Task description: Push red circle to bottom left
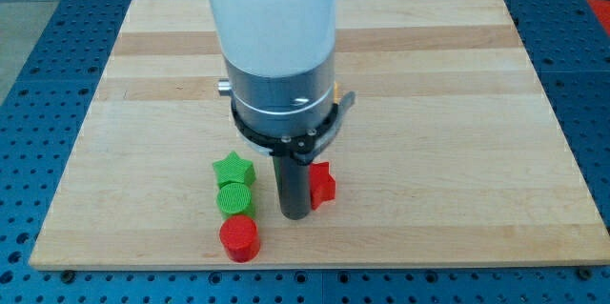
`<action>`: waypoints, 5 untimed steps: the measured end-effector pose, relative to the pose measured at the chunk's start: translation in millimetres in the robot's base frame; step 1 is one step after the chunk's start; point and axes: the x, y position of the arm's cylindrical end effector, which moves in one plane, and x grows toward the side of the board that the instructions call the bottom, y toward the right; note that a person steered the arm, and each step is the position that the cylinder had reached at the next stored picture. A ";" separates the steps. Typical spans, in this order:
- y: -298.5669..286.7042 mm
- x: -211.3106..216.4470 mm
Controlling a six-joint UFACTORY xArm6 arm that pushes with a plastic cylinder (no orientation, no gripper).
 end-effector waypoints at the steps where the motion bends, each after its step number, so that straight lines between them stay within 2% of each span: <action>1: 8.4 18.8; 2: 7.5 43.5; 3: 3.8 47.4; 4: -35.4 47.2; 5: -35.4 47.2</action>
